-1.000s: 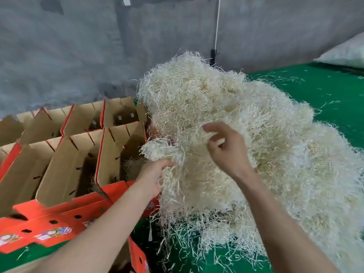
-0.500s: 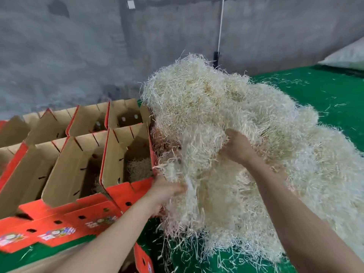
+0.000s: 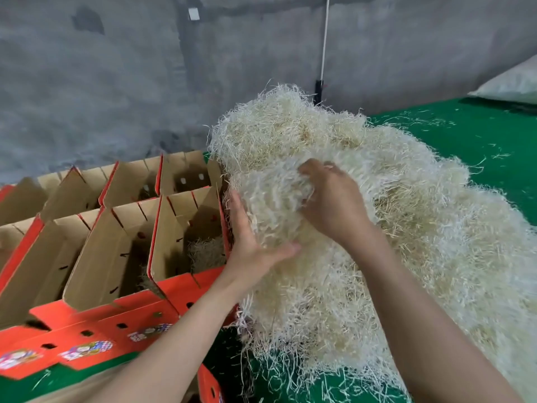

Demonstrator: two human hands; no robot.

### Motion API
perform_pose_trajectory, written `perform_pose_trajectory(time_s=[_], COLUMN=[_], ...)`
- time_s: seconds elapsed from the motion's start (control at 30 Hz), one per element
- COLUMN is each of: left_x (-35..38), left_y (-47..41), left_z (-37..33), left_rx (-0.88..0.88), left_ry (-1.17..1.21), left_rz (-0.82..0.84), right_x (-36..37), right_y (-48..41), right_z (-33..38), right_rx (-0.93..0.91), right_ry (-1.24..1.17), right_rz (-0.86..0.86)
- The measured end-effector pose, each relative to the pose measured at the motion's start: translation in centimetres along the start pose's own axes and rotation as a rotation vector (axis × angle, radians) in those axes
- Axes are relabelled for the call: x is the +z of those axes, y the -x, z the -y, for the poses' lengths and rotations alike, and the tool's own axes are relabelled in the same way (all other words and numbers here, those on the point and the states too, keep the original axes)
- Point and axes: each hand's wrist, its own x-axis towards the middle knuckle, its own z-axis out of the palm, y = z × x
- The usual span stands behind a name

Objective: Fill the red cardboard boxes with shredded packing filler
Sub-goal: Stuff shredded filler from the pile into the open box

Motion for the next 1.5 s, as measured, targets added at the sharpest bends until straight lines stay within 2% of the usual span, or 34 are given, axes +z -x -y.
perform_pose_trajectory(time_s=[0.1,0.17,0.2,0.23,0.27,0.33,0.37,0.4,0.47,0.53,0.57,0.67,0.73,0.77,0.83,0.9,0.93,1.03,1.13,1.27,1.37,1.4,1.5], left_x=[1.1,0.8,0.3,-0.2,-0.7,-1.9,-2.1,-2.2,-1.9,-0.6,0.5,3.0,3.2,3.0,2.5,3.0,3.3,4.0,4.4,4.0,3.7,3.7,3.9], left_y=[-0.5,-0.8,-0.9,-1.0,-1.0,-1.0,-0.8,-0.6,-0.5,-0.3,-0.2,0.3,0.7,0.8,0.7,0.0,-0.5,-1.9,-3.1,-4.6,-5.3,-5.4,-5.1], left_z=[-0.1,0.3,0.2,0.0,-0.2,-0.2,-0.5,-0.6,-0.4,-0.4,-0.3,-0.7,-1.6,-2.2,-3.2,-3.7,-3.6,-3.7,-3.5,-3.6,-3.0,-3.0,-2.9], left_rx=[-0.284,-0.324,-0.318,-0.350,-0.391,-0.490,-0.531,-0.539,-0.507,-0.545,-0.572,-0.645,-0.681,-0.677,-0.653,-0.648,-0.647,-0.646,-0.618,-0.621,-0.636,-0.631,-0.635], left_ry=[0.322,0.200,0.245,0.306,0.345,0.485,0.579,0.622,0.627,0.580,0.529,0.483,0.498,0.557,0.748,0.791,0.820,0.887,0.922,1.059,1.188,1.210,1.166], left_rz=[-0.031,-0.192,-0.279,-0.309,-0.331,-0.352,-0.360,-0.369,-0.365,-0.329,-0.289,-0.116,-0.041,0.009,0.012,-0.098,-0.149,-0.232,-0.306,-0.343,-0.309,-0.296,-0.287], right_x=[-0.5,-1.1,-1.5,-1.8,-2.0,-2.4,-2.4,-2.3,-1.4,0.4,1.4,2.8,2.7,2.6,2.4,2.3,2.4,2.7,3.2,3.1,3.3,3.3,2.9], right_y=[1.9,2.2,1.9,1.5,0.8,-0.3,-0.6,-0.6,0.2,1.4,1.7,1.2,1.0,1.2,2.0,2.9,3.2,3.8,4.2,4.5,4.6,4.6,5.0], right_z=[2.3,2.5,2.2,1.5,0.6,-1.7,-3.0,-4.1,-5.1,-4.7,-4.1,-2.2,-2.2,-2.5,-2.4,-2.0,-2.0,-2.6,-3.6,-5.2,-6.2,-6.5,-7.1], right_rx=[-0.115,-0.173,-0.170,-0.128,-0.053,0.107,0.150,0.171,0.212,0.266,0.288,0.308,0.306,0.292,0.233,0.128,0.089,0.108,0.132,0.118,0.212,0.258,0.378], right_ry=[-0.311,-0.524,-0.611,-0.692,-0.751,-0.741,-0.736,-0.771,-0.864,-0.840,-0.827,-0.822,-0.680,-0.631,-0.639,-0.709,-0.742,-0.862,-0.710,-0.517,-0.584,-0.657,-0.743], right_rz=[0.223,0.379,0.392,0.315,0.157,-0.123,-0.116,0.001,0.339,0.514,0.505,0.181,-0.053,-0.089,0.047,0.268,0.302,0.290,0.317,0.210,0.134,0.177,0.447])
